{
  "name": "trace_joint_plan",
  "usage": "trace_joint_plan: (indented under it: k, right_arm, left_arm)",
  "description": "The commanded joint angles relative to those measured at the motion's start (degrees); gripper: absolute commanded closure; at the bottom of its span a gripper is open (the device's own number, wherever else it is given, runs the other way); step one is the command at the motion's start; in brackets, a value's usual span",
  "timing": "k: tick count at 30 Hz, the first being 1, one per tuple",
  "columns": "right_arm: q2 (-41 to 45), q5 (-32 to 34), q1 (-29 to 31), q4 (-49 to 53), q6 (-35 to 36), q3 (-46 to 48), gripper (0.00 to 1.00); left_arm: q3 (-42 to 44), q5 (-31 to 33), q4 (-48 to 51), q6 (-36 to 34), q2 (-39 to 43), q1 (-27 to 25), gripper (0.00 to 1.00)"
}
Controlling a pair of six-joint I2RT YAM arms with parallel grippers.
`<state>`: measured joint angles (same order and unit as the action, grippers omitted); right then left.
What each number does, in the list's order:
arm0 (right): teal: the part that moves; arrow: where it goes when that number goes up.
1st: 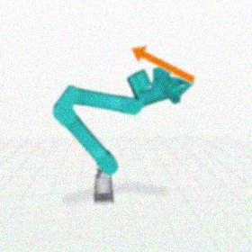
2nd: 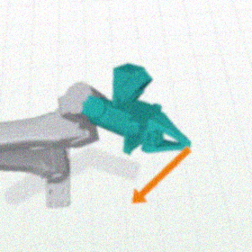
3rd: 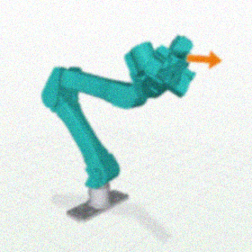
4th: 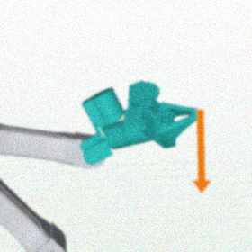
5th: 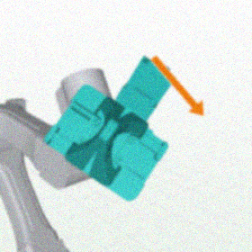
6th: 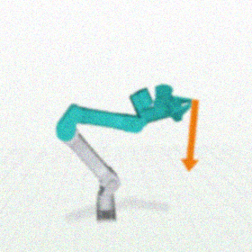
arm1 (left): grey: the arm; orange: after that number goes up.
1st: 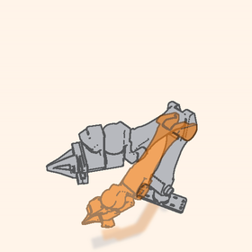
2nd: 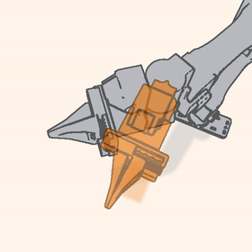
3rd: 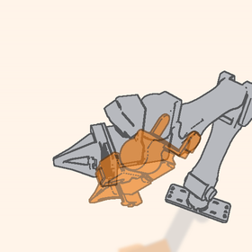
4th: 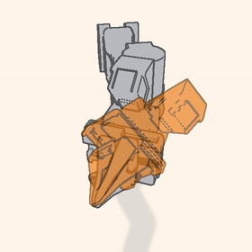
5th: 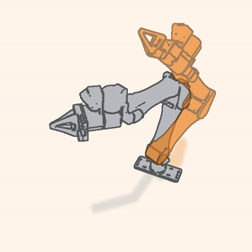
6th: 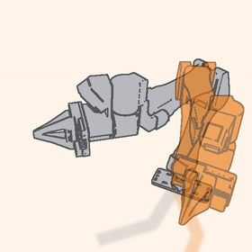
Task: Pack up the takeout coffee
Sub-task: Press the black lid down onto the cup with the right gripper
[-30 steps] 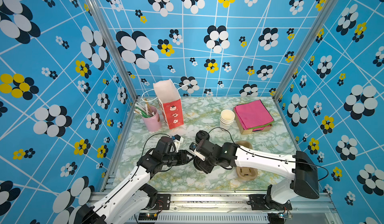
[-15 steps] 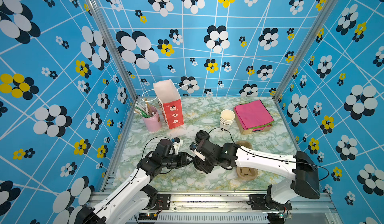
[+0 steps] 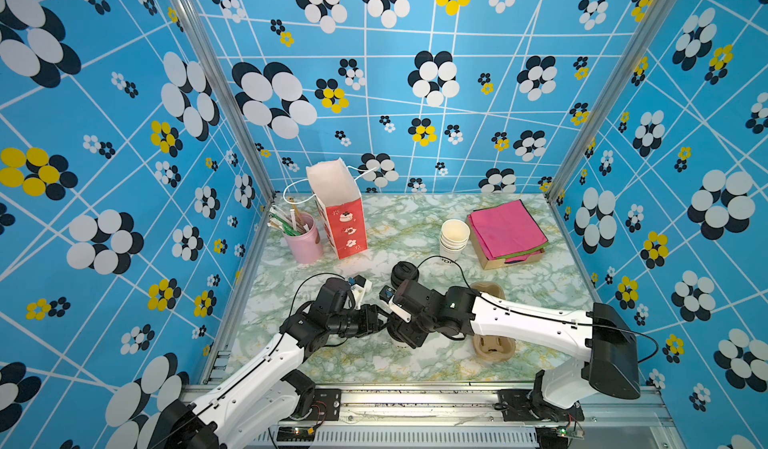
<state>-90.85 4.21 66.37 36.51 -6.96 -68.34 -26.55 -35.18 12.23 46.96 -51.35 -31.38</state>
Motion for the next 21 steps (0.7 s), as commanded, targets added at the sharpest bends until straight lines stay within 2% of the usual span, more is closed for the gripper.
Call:
trace_joint_plan:
  k: [1, 6, 21]
  right_arm:
    - [-7.33, -2.98, 0.16, 13.64, -2.82, 7.71, 0.44]
    - [-7.25, -2.90, 0.15, 13.76, -2.88, 7.43, 0.44]
    - [-5.17, -0.31, 0.16, 12.66, -3.86, 5.36, 0.37]
  left_arm:
    - [-0.11, 0.02, -0.59, -0.73, -1.04, -1.28, 0.47]
    - [-1.40, 1.33, 2.09, -2.30, -2.93, -2.68, 0.47]
    - [-7.54, 11.37, 18.39, -9.15, -7.84, -6.22, 0.50]
